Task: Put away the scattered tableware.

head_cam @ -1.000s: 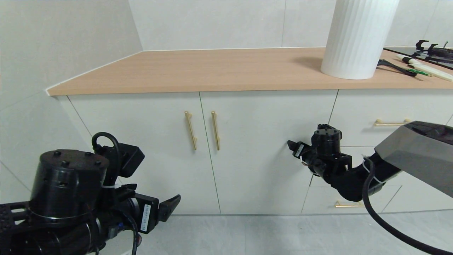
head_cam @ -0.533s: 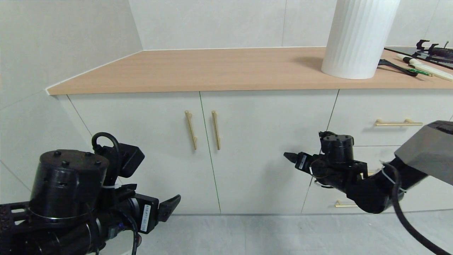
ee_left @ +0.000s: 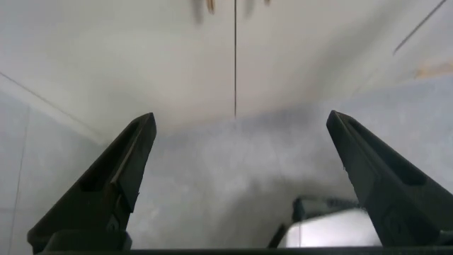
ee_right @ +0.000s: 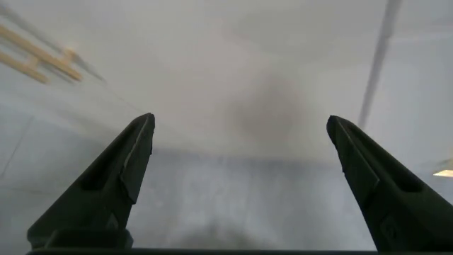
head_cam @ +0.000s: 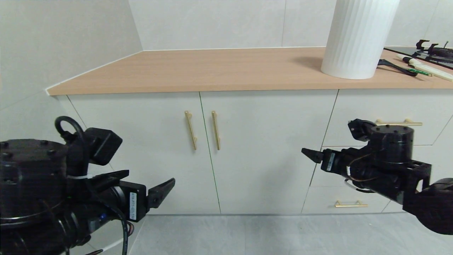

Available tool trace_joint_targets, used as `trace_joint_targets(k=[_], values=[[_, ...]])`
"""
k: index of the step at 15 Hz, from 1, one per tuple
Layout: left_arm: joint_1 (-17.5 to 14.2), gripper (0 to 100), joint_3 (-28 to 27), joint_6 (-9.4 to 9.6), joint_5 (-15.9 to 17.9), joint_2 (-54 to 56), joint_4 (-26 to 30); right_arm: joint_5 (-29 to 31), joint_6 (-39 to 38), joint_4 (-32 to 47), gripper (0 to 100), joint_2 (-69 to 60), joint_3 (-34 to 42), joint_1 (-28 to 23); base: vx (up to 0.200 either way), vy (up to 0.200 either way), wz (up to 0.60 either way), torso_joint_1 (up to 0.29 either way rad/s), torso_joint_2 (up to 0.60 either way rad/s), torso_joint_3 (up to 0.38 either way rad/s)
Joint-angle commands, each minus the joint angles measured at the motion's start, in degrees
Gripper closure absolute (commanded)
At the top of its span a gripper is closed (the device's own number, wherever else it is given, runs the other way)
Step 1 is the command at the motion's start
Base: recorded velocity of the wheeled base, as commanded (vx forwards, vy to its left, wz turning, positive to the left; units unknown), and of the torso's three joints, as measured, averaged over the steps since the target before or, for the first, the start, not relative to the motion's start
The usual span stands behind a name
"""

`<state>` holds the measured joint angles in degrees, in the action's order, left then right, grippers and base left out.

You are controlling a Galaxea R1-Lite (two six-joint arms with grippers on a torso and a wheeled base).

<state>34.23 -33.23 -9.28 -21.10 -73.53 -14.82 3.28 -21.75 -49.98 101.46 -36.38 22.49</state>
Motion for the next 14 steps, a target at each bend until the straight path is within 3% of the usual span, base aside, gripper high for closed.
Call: trace_joint_targets(k=[1, 4, 5, 6, 8, 9, 10, 12, 14], values=[[-0.31, 0, 0.80, 0.31, -0.52, 4.63, -0.29, 2.35, 5.05, 0.06, 0, -19.37, 8.25, -1.66, 0.000, 0.000, 0.00, 0.000, 0.00, 0.000], [-2.06, 0, 5.46, 2.95, -1.84, 17.20, -0.03, 6.56, 11.46, 0.06, 0, -34.93, 17.30, -4.74, 0.000, 0.000, 0.00, 0.000, 0.00, 0.000], [-5.32, 0, 7.04, 5.41, -1.84, 22.29, 0.06, 6.83, 14.80, 0.15, 0, -41.87, 20.56, -6.41, 0.000, 0.000, 0.00, 0.000, 0.00, 0.000], [-8.83, 0, 8.45, 9.28, -1.84, 27.65, 0.06, 6.83, 18.76, 3.05, 0, -50.22, 22.75, -7.90, 0.000, 0.000, 0.00, 0.000, 0.00, 0.000], [-8.83, 0, 8.45, 9.28, -1.84, 27.65, 0.06, 6.83, 18.76, 3.05, 0, -50.22, 22.75, -7.90, 0.000, 0.000, 0.00, 0.000, 0.00, 0.000], [-13.75, 0, 9.06, 12.09, -2.10, 36.44, 0.85, 6.48, 20.52, 19.40, 0, -65.69, 21.79, -8.96, 0.000, 0.000, 0.00, 0.000, 0.00, 0.000], [-17.00, 0, 8.80, 12.18, -2.10, 42.51, 3.66, 6.56, 20.69, 33.72, 0, -76.24, 19.59, -9.13, 0.000, 0.000, 0.00, 0.000, 0.00, 0.000], [-21.05, 0, 8.45, 12.18, -2.10, 51.30, 8.94, 6.83, 21.22, 45.94, 0, -86.61, 17.22, -14.23, 0.000, 0.000, 0.00, 0.000, 0.00, 0.000], [-22.81, 0, 8.18, 12.27, -2.01, 56.83, 12.80, 6.21, 23.59, 50.16, 0, -93.38, 16.87, -18.89, 0.000, 0.000, 0.00, 0.000, 0.00, 0.000]])
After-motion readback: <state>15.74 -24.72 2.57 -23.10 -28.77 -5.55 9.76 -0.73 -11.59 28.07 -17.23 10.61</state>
